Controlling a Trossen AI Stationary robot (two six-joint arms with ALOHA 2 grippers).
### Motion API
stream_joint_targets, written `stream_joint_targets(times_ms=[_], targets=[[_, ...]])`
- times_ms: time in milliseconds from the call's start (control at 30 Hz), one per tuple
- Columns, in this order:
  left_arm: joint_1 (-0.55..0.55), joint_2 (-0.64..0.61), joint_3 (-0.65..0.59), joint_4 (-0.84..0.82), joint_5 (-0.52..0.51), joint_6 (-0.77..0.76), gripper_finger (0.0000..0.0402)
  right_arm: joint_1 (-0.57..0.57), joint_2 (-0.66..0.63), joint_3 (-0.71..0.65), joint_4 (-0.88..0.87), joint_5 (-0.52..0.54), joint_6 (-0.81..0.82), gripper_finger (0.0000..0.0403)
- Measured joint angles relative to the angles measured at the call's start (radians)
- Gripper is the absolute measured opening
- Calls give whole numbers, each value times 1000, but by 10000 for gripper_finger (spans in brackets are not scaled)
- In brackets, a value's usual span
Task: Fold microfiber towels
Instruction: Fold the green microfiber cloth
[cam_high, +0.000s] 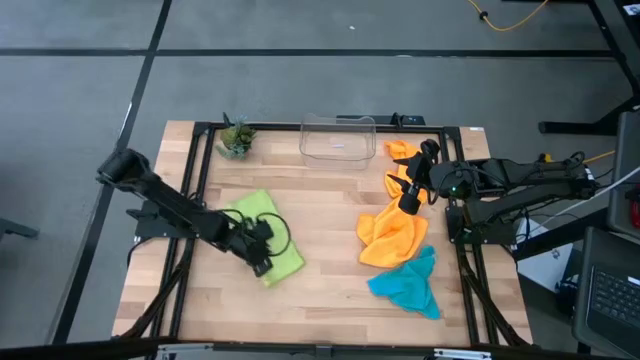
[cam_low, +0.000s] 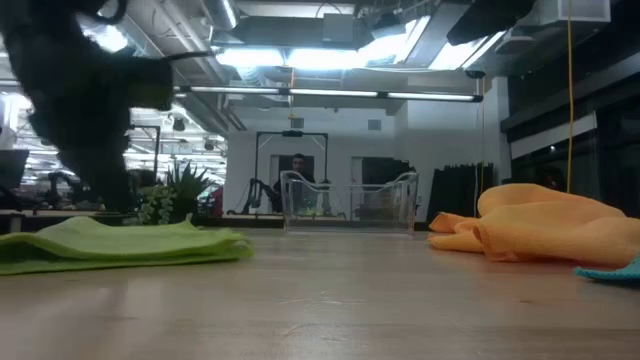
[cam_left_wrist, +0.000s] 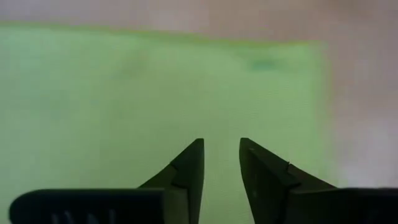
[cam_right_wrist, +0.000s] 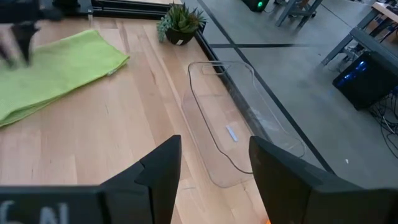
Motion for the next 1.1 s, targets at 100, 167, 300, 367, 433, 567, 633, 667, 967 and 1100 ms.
stream_joint_targets(times_ms=[100,167,300,367,433,567,633,667,967,1100], targets=[[1,-21,4,-3,-200,-27,91,0,0,0,0,0,0,193],[3,-9,6,16,-380,-79,90,0,0,0,0,0,1,193],[27,50,5,11,-529,-106,90,0,0,0,0,1,-11,193],[44,77,5,12,-525,-106,90,0,0,0,0,1,-48,193],[62,94,5,18,-512,-106,90,0,0,0,0,1,-59,193],[84,104,5,33,-478,-106,90,0,0,0,-5,0,-24,193],[88,104,6,41,-472,-106,90,0,0,0,-8,0,-8,193],[88,104,6,41,-472,-106,90,0,0,0,-9,0,-3,193],[86,103,6,40,-463,-66,90,0,0,0,-8,1,-31,193],[86,103,7,40,-463,-52,90,0,0,0,-8,0,-27,193]])
